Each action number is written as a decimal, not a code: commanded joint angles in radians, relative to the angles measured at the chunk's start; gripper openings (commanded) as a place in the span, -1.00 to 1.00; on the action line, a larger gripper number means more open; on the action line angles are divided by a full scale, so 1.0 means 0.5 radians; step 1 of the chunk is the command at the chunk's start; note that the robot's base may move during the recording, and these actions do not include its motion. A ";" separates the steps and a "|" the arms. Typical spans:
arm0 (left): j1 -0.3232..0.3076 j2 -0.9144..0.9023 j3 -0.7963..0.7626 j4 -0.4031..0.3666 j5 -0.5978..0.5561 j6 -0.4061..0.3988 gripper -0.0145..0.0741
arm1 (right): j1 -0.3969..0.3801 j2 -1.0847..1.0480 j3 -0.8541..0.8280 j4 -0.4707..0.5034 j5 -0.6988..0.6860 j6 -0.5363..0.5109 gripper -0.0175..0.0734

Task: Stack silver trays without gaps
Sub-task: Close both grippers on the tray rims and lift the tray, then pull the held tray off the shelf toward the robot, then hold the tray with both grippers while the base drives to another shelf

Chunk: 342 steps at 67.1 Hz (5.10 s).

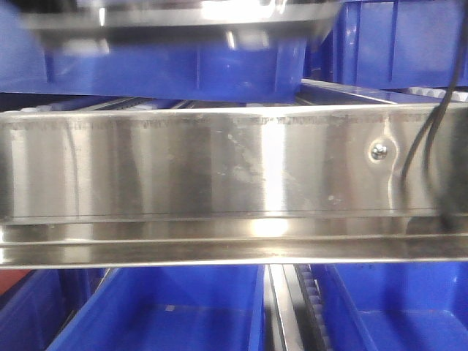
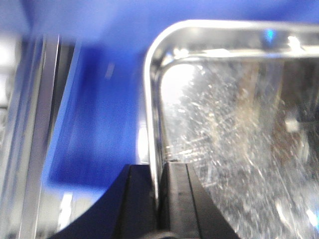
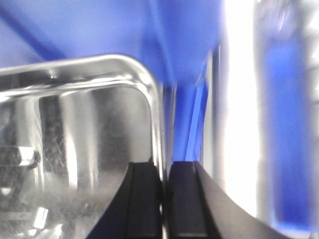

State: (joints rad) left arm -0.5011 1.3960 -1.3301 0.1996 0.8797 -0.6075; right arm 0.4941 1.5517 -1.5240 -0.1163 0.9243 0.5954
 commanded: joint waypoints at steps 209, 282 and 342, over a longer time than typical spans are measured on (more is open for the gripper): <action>-1.453 -0.624 0.634 1.567 0.403 -1.575 -0.71 | 1.096 -0.989 1.012 -1.070 0.333 1.219 -0.62; -1.453 -0.624 0.634 1.567 0.403 -1.575 -0.71 | 1.096 -0.989 1.012 -1.070 0.333 1.219 -0.62; -1.453 -0.624 0.634 1.567 0.403 -1.575 -0.71 | 1.096 -0.989 1.012 -1.070 0.333 1.219 -0.62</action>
State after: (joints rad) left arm -1.2203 1.0940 -1.0095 0.9461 1.0812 -1.3901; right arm 1.0396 1.0683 -1.0159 -0.6225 1.1018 1.2080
